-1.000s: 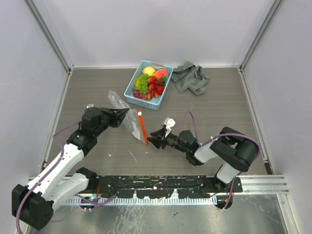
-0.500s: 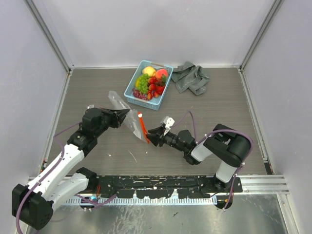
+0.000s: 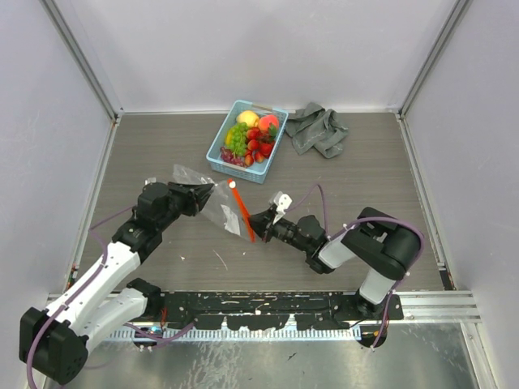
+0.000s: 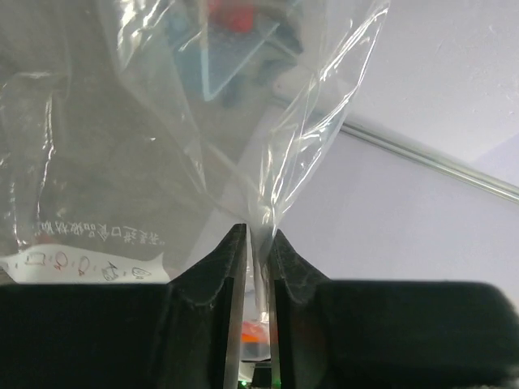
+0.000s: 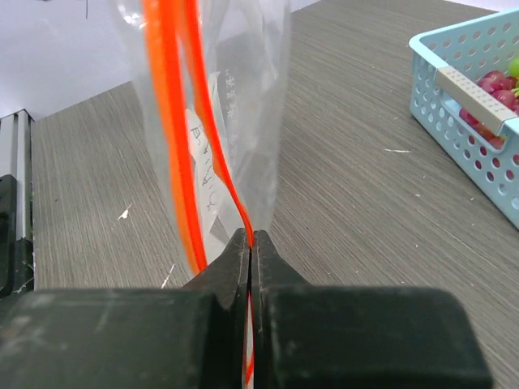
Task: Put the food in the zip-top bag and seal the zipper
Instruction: Open the zipper of the food storage bag.
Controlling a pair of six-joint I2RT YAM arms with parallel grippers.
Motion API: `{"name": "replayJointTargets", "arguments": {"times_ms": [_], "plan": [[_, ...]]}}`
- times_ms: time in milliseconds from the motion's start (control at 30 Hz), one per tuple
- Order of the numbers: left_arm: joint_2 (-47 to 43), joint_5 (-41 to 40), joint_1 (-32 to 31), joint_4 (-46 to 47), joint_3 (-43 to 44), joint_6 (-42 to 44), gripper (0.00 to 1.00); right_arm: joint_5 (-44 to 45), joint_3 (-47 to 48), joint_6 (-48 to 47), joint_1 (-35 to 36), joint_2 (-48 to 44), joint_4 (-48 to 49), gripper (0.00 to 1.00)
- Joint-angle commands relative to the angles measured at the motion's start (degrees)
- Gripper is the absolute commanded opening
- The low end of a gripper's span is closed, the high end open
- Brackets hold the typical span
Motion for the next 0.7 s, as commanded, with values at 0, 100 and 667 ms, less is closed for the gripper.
{"name": "replayJointTargets", "arguments": {"times_ms": [0, 100, 667], "plan": [[-2.1, -1.8, -0.3, 2.4, -0.5, 2.8, 0.20, 1.1, 0.7, -1.4, 0.3, -6.2, -2.5, 0.00], [-3.1, -3.3, -0.3, 1.0, -0.6, 5.1, 0.30, 3.4, 0.5, -2.0, 0.3, -10.3, -8.9, 0.01], [-8.9, -9.1, -0.3, -8.5, 4.7, 32.5, 0.73, 12.9, 13.4, -5.7, 0.3, -33.0, -67.9, 0.01]]}}
